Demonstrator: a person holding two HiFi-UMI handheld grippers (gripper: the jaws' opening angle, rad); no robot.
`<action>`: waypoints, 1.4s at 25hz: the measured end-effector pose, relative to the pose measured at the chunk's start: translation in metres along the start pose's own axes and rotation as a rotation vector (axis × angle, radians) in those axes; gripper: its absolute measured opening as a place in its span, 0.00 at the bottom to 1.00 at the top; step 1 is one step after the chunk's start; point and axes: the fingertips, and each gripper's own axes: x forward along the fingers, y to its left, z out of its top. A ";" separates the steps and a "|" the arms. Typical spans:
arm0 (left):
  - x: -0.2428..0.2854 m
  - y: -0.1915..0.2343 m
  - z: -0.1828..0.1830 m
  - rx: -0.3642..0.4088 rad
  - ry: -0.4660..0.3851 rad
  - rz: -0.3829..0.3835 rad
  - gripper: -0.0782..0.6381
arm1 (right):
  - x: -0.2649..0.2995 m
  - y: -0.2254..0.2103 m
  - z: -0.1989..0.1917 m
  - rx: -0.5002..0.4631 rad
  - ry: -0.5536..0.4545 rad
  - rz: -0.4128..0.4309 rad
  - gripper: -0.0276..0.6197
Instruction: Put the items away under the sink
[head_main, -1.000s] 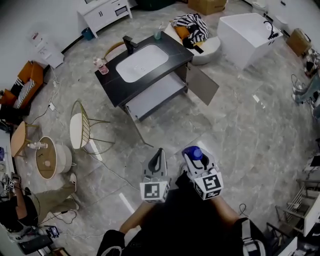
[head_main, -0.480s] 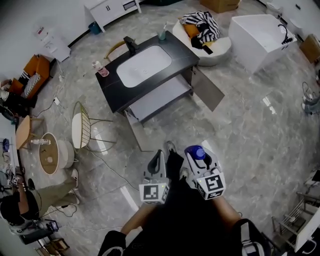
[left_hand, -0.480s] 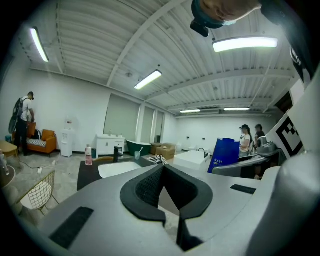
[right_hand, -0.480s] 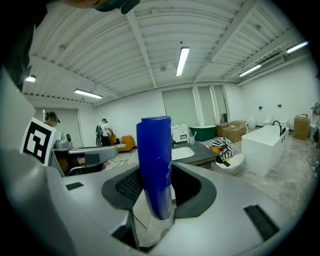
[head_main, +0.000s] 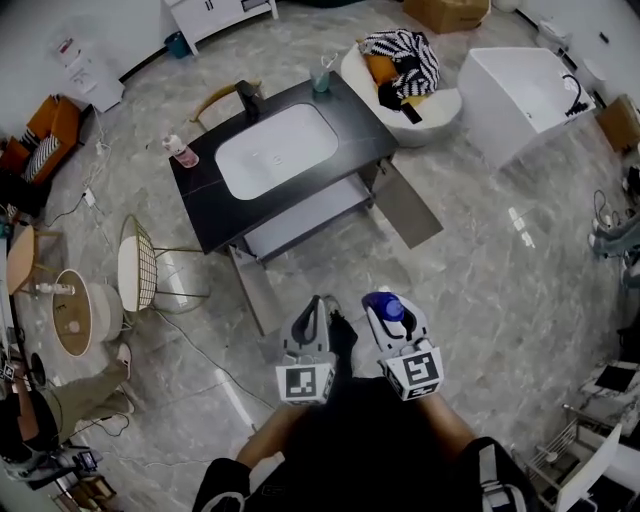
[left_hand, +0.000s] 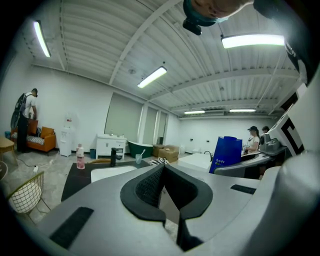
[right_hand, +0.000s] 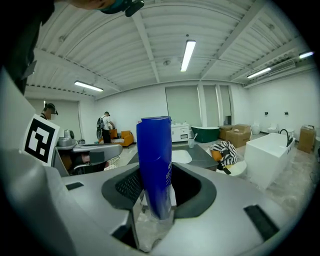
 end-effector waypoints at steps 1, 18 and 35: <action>0.012 0.008 0.000 0.016 0.009 0.000 0.13 | 0.015 -0.005 0.002 -0.022 -0.004 0.015 0.29; 0.164 0.083 -0.059 -0.084 0.012 0.142 0.13 | 0.214 -0.096 -0.034 -0.081 0.019 0.100 0.29; 0.284 0.123 -0.297 -0.122 -0.021 0.249 0.13 | 0.392 -0.183 -0.238 -0.110 0.021 0.172 0.29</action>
